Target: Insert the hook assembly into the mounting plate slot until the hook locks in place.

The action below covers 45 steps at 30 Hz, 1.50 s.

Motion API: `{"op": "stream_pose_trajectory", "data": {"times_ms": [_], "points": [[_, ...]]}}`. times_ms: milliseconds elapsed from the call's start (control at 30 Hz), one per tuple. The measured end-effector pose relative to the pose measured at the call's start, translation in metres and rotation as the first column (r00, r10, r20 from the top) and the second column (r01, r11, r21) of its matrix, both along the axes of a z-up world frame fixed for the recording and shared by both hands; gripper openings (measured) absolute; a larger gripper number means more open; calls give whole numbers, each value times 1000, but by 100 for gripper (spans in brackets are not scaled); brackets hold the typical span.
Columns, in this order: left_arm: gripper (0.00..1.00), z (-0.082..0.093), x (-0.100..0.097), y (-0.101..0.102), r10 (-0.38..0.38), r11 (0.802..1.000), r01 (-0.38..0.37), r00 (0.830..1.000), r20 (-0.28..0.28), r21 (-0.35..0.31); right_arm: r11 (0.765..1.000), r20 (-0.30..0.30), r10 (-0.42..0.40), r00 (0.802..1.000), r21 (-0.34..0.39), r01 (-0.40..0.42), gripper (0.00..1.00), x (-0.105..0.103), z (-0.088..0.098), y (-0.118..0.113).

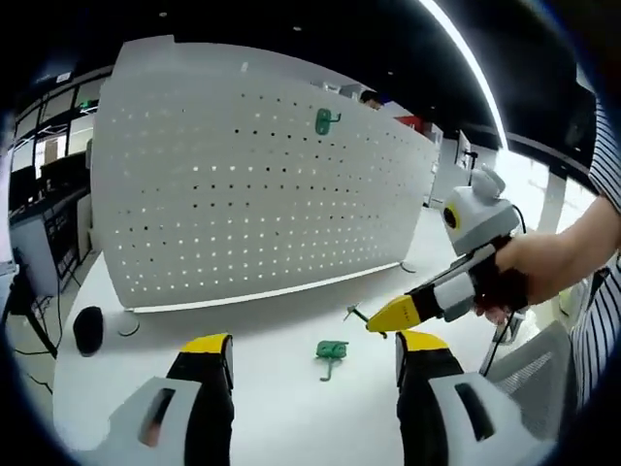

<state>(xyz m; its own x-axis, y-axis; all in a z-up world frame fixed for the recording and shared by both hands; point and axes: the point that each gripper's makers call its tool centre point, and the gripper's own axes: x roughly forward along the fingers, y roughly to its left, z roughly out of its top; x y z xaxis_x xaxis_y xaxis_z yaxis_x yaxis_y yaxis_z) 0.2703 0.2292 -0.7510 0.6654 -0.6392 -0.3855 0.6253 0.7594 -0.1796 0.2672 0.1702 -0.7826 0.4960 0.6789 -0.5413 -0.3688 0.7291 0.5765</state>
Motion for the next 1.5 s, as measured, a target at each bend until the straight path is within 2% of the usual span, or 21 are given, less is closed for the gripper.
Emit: {"op": "stream_pose_trajectory", "data": {"times_ms": [100, 133, 233, 367, 433, 533, 600, 633, 700, 867, 967, 1033, 1167, 1233, 1267, 1400, 1500], "points": [[57, 2, 2, -8, -31, 1000, 31, 999, 12, 0, 993, -109, 20, 994, 115, -7, 1, -13, 5, 7], [55, 4, 0, -14, -59, 998, 59, 998, 7, -19, 989, -144, 14, 989, 151, 8, 1, -15, 5, 7], [48, 7, -2, -20, -96, 995, 97, 995, 8, -23, 985, -165, 57, 985, 170, -28, 1, -22, 4, 6], [47, 9, -1, -25, -121, 992, 121, 993, 9, -37, 973, -214, 58, 975, 231, -7, 1, -28, 7, 6], [46, 9, -2, -27, -143, 989, 143, 990, 12, -37, 970, -217, 61, 974, 243, -6, 1, -29, 8, 5], [43, 7, -8, -34, -199, 979, 198, 980, -16, -50, 959, -235, 79, 969, 283, -9, 1, -33, 12, 6], [41, 5, -10, -37, -218, 974, 216, 975, -34, -70, 945, -213, 99, 972, 327, -25, 1, -35, 19, 8], [39, 5, -11, -37, -223, 973, 221, 974, -36, -67, 944, -196, 80, 977, 331, -11, 1, -32, 18, 5], [36, 6, -10, -38, -225, 972, 222, 974, -31, -82, 927, -228, 99, 969, 376, -6, 1, -36, 22, 6], [28, 15, -14, -45, -260, 961, 256, 965, -24, -104, 920, -223, 115, 968, 391, -19, 1, -39, 24, 6], [25, 17, -16, -50, -281, 955, 278, 959, -15, -102, 896, -238, 118, 964, 444, 0, 1, -40, 32, 7], [20, 18, -18, -53, -297, 951, 294, 955, -12, -98, 889, -239, 122, 963, 459, 1, 1, -40, 34, 8], [13, 23, -22, -57, -317, 943, 316, 948, 3, -104, 881, -229, 156, 961, 473, -30, 1, -43, 38, 10], [5, 25, -25, -61, -343, 933, 343, 939, 15, -112, 872, -234, 164, 958, 488, -30, 1, -44, 41, 11], [5, 26, -23, -61, -337, 936, 339, 941, 37, -94, 873, -239, 174, 955, 487, -37, 1, -44, 40, 12], [4, 25, -27, -61, -355, 931, 356, 935, 26, -83, 870, -232, 183, 955, 490, -47, 1, -46, 40, 12], [4, 25, -27, -61, -356, 931, 356, 934, 22, -78, 879, -202, 189, 961, 472, -74, 1, -46, 41, 13]]}}
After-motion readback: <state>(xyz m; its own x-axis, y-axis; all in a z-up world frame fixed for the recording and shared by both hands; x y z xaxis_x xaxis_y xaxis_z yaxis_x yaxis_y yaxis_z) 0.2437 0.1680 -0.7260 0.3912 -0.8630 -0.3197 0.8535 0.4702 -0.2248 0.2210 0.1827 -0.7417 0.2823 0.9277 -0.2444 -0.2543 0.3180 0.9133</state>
